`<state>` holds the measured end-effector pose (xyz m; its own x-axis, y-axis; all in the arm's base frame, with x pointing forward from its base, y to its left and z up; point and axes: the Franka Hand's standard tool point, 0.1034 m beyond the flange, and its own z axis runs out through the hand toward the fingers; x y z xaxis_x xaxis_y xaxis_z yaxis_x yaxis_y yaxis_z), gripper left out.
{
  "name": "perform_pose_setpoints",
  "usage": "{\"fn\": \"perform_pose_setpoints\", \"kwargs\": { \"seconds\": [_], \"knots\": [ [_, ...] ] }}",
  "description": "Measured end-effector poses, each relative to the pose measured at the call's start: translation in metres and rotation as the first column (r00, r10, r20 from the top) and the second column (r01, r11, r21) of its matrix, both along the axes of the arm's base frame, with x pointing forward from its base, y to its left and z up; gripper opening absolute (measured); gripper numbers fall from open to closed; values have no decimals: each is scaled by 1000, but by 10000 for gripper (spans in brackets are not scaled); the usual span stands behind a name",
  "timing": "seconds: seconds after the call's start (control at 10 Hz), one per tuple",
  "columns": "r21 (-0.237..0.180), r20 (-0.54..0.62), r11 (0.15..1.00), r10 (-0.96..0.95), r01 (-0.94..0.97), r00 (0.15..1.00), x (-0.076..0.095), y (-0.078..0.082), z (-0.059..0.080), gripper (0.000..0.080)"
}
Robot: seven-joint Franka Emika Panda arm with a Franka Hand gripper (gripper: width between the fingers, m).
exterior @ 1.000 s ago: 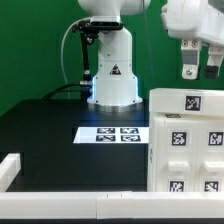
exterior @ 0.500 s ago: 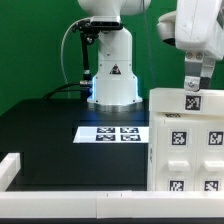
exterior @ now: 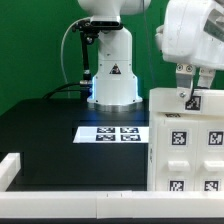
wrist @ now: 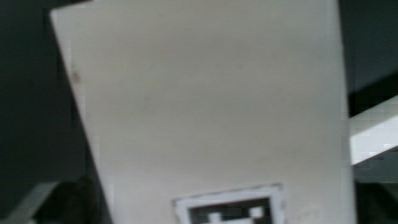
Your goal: Assemble cabinet
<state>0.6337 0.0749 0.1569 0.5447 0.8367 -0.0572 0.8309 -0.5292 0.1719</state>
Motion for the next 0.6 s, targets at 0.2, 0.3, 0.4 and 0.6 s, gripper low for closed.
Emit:
{"fn": "perform_pose_setpoints", "kwargs": {
  "seconds": [0.2, 0.3, 0.4, 0.6],
  "knots": [
    [23, 23, 983, -182, 182, 983, 0, 0, 0, 554],
    [32, 30, 969, -246, 245, 969, 0, 0, 0, 554],
    [56, 48, 929, -368, 365, 929, 0, 0, -1, 554],
    [117, 87, 794, -606, 596, 791, 3, 1, -1, 554]
  ]
}}
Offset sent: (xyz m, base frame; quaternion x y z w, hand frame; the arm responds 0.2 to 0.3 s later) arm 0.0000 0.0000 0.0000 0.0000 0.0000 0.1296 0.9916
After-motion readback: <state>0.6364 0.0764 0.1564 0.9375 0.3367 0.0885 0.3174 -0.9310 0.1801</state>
